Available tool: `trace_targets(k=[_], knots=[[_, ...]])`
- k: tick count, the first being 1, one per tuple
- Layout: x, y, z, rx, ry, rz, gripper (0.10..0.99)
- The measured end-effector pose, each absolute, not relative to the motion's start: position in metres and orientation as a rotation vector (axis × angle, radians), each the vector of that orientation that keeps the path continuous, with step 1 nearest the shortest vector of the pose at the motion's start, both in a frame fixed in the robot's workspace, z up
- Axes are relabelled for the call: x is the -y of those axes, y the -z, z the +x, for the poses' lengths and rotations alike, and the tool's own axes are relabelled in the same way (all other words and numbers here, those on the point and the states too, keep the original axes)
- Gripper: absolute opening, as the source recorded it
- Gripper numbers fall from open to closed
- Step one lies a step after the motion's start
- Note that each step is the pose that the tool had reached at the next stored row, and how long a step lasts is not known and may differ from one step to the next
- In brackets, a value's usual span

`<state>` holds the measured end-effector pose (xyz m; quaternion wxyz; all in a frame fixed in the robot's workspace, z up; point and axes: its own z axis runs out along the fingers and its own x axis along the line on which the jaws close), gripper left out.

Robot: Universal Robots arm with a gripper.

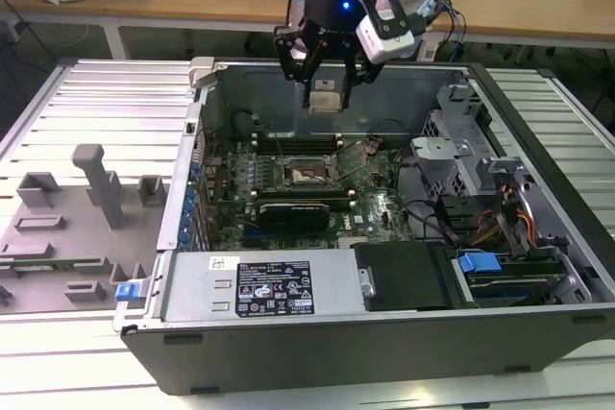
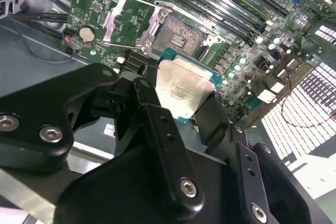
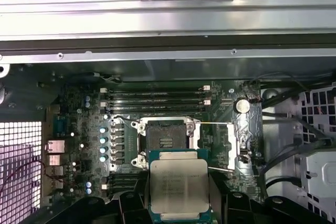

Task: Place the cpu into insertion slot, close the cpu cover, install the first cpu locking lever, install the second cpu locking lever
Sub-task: 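Place the cpu into insertion slot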

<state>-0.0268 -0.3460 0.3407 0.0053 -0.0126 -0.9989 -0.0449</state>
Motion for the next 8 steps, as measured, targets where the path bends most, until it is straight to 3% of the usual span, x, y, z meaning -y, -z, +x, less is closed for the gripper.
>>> trace_targets(k=[8], knots=[[0.346,-0.316,-0.032,3.133,0.141,-0.039,0.541]])
